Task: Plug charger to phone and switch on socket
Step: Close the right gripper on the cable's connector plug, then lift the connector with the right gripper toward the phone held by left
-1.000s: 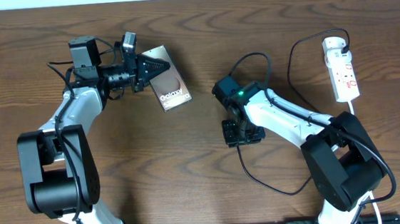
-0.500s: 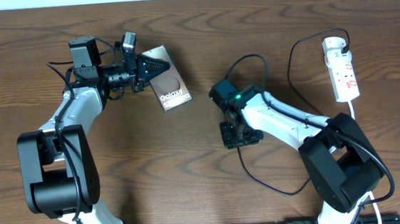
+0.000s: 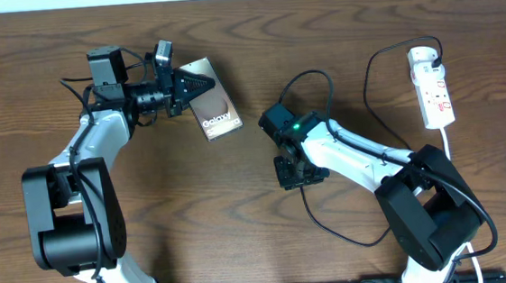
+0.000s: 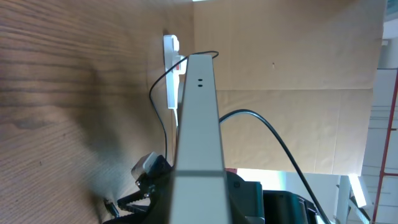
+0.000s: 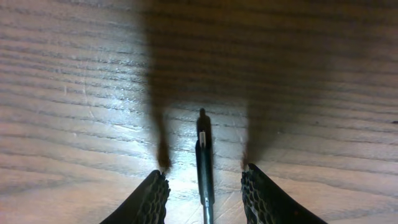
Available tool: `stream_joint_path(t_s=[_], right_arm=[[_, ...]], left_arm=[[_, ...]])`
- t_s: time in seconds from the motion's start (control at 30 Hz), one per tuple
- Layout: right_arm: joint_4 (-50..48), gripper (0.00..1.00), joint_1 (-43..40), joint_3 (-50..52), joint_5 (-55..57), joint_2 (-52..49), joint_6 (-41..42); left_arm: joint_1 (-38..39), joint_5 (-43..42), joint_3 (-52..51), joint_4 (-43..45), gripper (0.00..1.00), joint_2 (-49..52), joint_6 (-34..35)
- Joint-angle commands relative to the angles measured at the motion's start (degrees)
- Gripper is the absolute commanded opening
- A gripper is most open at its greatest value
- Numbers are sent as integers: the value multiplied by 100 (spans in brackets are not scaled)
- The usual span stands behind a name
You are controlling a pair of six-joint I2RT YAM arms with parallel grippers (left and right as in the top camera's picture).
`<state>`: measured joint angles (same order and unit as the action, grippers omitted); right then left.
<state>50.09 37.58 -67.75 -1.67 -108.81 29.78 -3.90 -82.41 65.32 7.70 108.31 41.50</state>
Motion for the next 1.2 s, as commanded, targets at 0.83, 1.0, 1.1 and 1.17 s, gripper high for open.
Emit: stream_joint_path(t_s=[0.83, 1.0, 1.1, 1.17], right_arm=[[-111, 27, 39, 144, 136, -9, 243], [-157, 23, 39, 144, 138, -9, 240], [-173, 20, 39, 144, 138, -9, 240], [-170, 21, 39, 144, 136, -9, 240]], left_arm=[[24, -267, 52, 7, 7, -33, -101], [24, -267, 52, 7, 7, -33, -101], [24, -267, 52, 7, 7, -33, -101], [24, -267, 52, 7, 7, -33, -101]])
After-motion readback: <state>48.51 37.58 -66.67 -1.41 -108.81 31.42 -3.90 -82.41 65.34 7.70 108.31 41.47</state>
